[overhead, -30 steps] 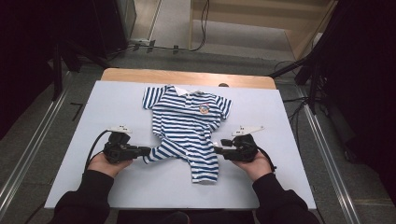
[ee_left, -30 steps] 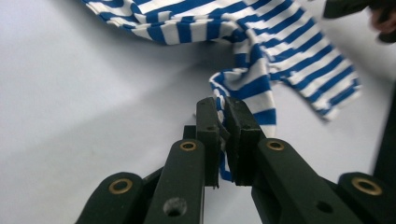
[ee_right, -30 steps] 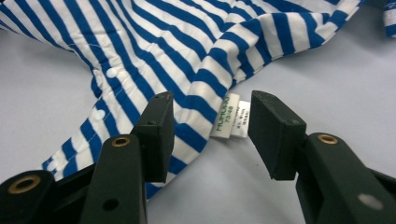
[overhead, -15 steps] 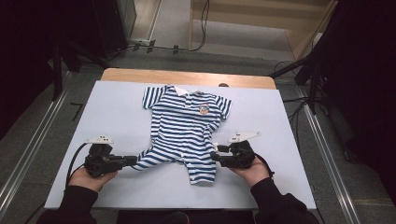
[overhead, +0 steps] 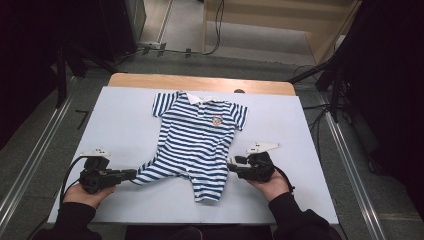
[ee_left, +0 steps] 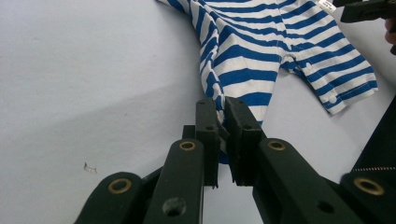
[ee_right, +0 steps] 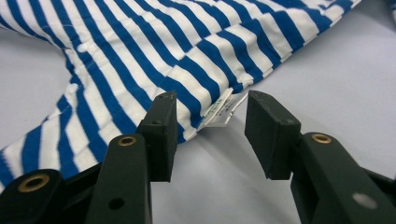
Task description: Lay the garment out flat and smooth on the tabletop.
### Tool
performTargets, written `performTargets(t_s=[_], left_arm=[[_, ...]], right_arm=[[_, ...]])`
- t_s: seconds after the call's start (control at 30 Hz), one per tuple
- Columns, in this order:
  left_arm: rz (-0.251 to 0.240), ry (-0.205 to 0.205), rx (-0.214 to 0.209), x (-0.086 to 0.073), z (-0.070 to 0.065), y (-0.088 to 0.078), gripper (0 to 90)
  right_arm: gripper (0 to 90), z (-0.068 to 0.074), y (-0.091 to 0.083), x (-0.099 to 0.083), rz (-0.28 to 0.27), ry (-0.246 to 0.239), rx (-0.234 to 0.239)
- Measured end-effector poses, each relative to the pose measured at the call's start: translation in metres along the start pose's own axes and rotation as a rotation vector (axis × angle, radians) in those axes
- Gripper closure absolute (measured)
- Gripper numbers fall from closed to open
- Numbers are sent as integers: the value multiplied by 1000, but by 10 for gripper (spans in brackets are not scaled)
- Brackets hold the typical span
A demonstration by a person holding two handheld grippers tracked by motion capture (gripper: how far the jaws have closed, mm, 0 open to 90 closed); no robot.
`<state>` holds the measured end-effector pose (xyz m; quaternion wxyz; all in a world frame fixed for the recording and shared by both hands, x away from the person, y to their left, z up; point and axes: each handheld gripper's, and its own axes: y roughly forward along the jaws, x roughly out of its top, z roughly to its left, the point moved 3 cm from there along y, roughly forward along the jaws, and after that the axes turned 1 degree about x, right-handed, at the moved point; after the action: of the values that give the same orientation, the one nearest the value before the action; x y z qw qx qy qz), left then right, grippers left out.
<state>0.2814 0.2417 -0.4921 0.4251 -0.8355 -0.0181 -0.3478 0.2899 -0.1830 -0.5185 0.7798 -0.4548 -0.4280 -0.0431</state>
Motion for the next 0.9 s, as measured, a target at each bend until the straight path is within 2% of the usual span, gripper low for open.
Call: performTargets(t_s=[0.13, 0.2, 0.33, 0.4, 0.5, 0.6, 0.7, 0.8, 0.9], left_arm=[[1, 2, 1, 0, -1, 1, 843], [5, 5, 2, 0, -1, 2, 843], [6, 8, 1, 0, -2, 2, 843], [2, 8, -2, 0, -2, 2, 843], [-3, 7, -8, 1, -3, 2, 843], [-15, 6, -23, 1, -7, 1, 843], [-25, 16, -49, 3, -17, 2, 843], [-26, 29, -73, 3, -30, 4, 843], [-31, 40, -131, 0, -46, 6, 842]], right_arm=[[501, -3, 11, 0, 22, 24, 1], [530, -3, 18, 1, 32, 25, 6], [779, -1, 26, 3, 103, 68, 22], [854, -1, 25, 4, 126, 89, 24], [861, -4, 16, 6, 129, 94, 12], [861, -11, -1, 7, 107, 127, 7], [862, -20, -21, 7, 71, 148, -1], [862, -26, -31, 5, 66, 150, -15], [862, -31, -36, 2, 70, 158, -25]])
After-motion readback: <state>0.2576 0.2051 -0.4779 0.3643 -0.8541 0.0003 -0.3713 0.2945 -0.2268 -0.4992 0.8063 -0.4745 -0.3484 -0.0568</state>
